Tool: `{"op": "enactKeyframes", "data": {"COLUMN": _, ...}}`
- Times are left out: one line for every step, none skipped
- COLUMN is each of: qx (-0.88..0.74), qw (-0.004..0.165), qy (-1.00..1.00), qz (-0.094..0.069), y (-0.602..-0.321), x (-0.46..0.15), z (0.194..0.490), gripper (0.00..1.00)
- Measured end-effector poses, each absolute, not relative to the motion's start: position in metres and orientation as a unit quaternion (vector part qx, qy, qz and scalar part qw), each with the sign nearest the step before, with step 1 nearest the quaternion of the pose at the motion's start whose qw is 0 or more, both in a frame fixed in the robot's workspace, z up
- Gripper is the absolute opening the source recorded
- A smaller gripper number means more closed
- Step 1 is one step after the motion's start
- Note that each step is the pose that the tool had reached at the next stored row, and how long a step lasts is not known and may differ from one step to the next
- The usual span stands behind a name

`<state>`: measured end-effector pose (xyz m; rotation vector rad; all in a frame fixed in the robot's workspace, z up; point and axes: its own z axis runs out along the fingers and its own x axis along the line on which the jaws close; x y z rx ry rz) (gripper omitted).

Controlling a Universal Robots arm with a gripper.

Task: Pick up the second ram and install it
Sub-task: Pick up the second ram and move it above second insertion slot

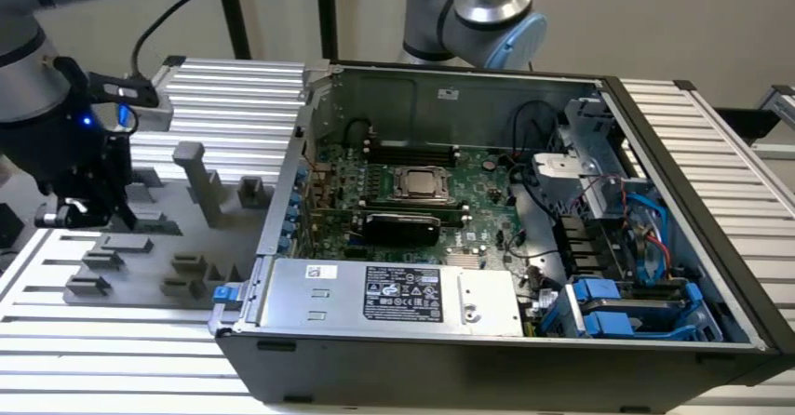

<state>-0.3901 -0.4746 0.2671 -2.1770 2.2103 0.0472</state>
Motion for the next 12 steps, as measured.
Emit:
{"op": "enactKeyframes", "data": {"qx": -0.701, "qw": 0.019, "qy": 0.712, "qz": 0.015, "y": -0.475, "x": -0.390, "z": 0.272, "gripper": 0.00}}
{"op": "enactKeyframes", "data": {"qx": -0.701, "qw": 0.020, "qy": 0.712, "qz": 0.015, "y": -0.475, "x": -0.390, "z": 0.276, "gripper": 0.00}}
{"op": "enactKeyframes", "data": {"qx": -0.702, "qw": 0.019, "qy": 0.712, "qz": 0.015, "y": -0.475, "x": -0.390, "z": 0.281, "gripper": 0.00}}
{"op": "enactKeyframes", "data": {"qx": -0.702, "qw": 0.019, "qy": 0.712, "qz": 0.015, "y": -0.475, "x": -0.390, "z": 0.285, "gripper": 0.00}}
{"op": "enactKeyframes", "data": {"qx": -0.702, "qw": 0.020, "qy": 0.712, "qz": 0.015, "y": -0.475, "x": -0.389, "z": 0.290, "gripper": 0.00}}
{"op": "enactKeyframes", "data": {"qx": -0.702, "qw": 0.019, "qy": 0.712, "qz": 0.015, "y": -0.475, "x": -0.389, "z": 0.294, "gripper": 0.00}}
{"op": "enactKeyframes", "data": {"qx": -0.702, "qw": 0.019, "qy": 0.712, "qz": 0.015, "y": -0.474, "x": -0.388, "z": 0.299, "gripper": 0.00}}
{"op": "enactKeyframes", "data": {"qx": -0.702, "qw": 0.020, "qy": 0.712, "qz": 0.015, "y": -0.474, "x": -0.387, "z": 0.303, "gripper": 0.00}}
{"op": "enactKeyframes", "data": {"qx": -0.702, "qw": 0.019, "qy": 0.712, "qz": 0.015, "y": -0.474, "x": -0.386, "z": 0.308, "gripper": 0.00}}
{"op": "enactKeyframes", "data": {"qx": -0.702, "qw": 0.019, "qy": 0.712, "qz": 0.015, "y": -0.474, "x": -0.385, "z": 0.313, "gripper": 0.00}}
{"op": "enactKeyframes", "data": {"qx": -0.701, "qw": 0.019, "qy": 0.712, "qz": 0.015, "y": -0.474, "x": -0.384, "z": 0.317, "gripper": 0.00}}
{"op": "enactKeyframes", "data": {"qx": -0.702, "qw": 0.019, "qy": 0.712, "qz": 0.015, "y": -0.474, "x": -0.382, "z": 0.322, "gripper": 0.00}}
